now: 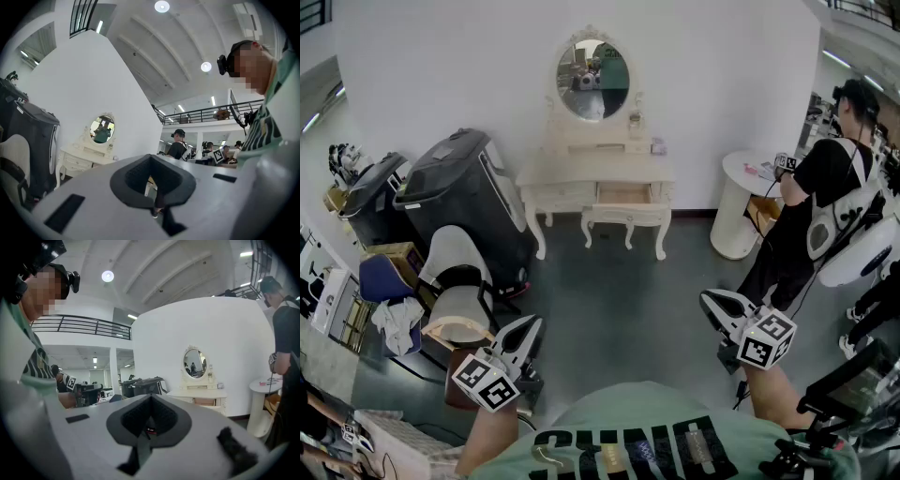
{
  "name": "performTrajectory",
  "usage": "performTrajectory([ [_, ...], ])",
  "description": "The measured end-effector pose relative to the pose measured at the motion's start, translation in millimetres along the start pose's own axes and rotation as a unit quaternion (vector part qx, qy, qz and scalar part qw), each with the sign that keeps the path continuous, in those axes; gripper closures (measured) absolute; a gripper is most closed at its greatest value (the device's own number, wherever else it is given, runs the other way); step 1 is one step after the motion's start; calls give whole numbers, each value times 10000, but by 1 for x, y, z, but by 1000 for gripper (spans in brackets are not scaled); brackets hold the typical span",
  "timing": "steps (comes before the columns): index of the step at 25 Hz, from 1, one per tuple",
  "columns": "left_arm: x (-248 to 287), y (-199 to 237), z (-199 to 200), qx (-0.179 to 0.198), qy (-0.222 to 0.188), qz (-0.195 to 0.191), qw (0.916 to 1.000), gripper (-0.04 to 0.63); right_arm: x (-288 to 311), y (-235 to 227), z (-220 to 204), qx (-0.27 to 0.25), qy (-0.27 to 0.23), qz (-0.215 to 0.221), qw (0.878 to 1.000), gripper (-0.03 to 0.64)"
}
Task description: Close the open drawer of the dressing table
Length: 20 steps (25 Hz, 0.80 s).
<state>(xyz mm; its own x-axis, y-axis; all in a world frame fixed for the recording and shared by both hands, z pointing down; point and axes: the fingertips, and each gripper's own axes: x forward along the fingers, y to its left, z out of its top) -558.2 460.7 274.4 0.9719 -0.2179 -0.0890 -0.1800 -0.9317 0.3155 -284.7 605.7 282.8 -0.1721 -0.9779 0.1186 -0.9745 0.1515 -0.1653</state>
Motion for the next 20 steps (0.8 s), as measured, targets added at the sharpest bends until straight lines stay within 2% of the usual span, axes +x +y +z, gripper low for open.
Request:
performTrajectory([
  [10, 5, 0, -7, -86, -64, -75, 9999, 598, 1, -2, 4, -61, -45, -20, 10000, 606],
  [16, 10, -3, -17, -79, -101, -67, 9999, 598, -7, -20, -5, 492, -202, -3, 9986, 606],
  [20, 23, -14, -26, -45, -99, -47, 9999, 598, -18, -37, -11, 537, -250, -18, 9982, 606],
])
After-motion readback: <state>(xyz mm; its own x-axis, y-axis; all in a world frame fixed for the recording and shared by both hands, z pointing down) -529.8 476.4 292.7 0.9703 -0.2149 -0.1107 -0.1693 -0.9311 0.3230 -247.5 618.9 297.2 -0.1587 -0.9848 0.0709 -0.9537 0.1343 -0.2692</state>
